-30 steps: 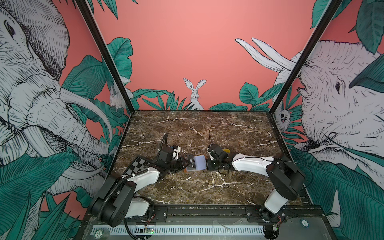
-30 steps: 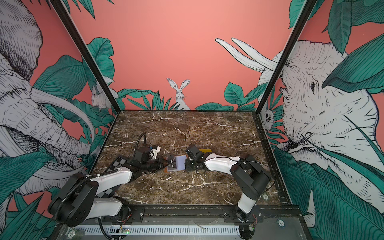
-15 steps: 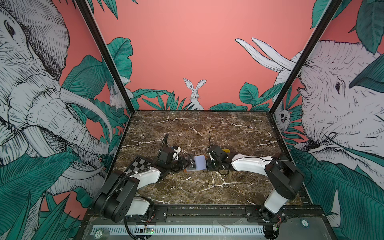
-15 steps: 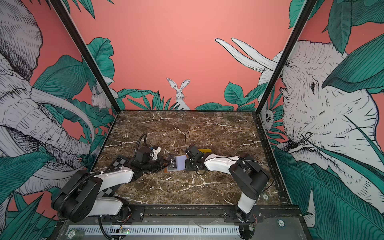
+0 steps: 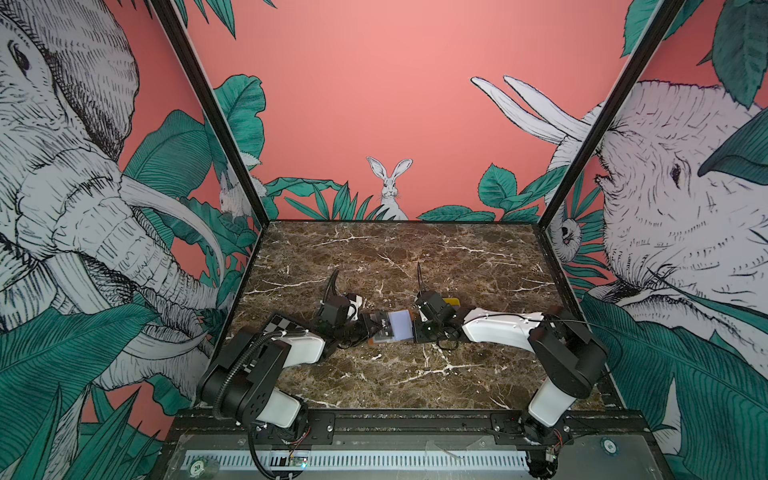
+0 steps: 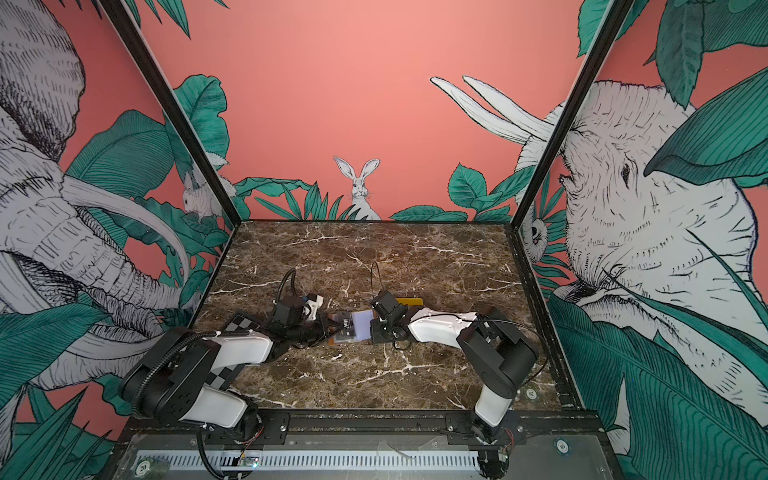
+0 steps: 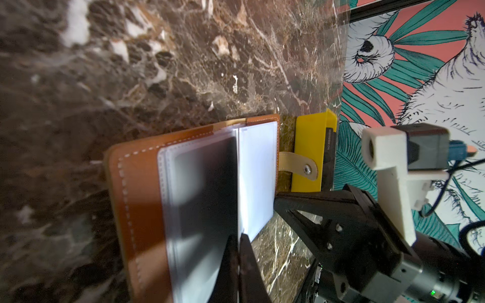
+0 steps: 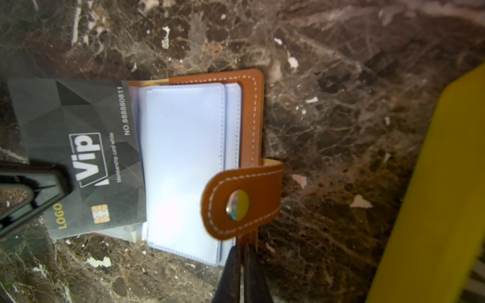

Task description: Put the credit cards into the card holder

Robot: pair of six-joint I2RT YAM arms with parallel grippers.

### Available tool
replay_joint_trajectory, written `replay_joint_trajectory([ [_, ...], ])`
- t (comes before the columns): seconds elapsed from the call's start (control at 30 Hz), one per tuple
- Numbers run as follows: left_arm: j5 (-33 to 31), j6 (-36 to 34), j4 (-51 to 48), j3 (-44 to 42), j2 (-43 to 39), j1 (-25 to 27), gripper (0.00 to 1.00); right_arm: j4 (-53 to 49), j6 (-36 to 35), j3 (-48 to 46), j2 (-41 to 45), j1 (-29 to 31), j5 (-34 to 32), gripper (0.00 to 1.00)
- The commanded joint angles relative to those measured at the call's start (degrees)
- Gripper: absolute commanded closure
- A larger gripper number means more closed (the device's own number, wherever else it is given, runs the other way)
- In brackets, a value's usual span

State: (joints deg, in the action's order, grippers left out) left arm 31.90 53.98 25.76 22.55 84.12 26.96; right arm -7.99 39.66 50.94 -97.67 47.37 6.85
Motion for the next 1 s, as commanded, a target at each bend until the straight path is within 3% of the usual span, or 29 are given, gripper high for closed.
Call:
replay_joint_trajectory([
  [0.0,1.76,-0.23,0.44,0.34,0.61,0.28,1.00,-0.06,-0.27,-0.09,-1.25,0.26,-0.54,0.92],
  [0.5,6.75,2.05,4.88,1.24,4.37,0.32,1.00,-0.05,-0.11,-0.90,-0.86,0.26,-0.92,0.93],
  [0.97,7.00,3.99,6.54,1.05,7.04,0.29,1.00,-0.62,-0.09,-1.37,-0.51,0.34,-1.40,0.93],
])
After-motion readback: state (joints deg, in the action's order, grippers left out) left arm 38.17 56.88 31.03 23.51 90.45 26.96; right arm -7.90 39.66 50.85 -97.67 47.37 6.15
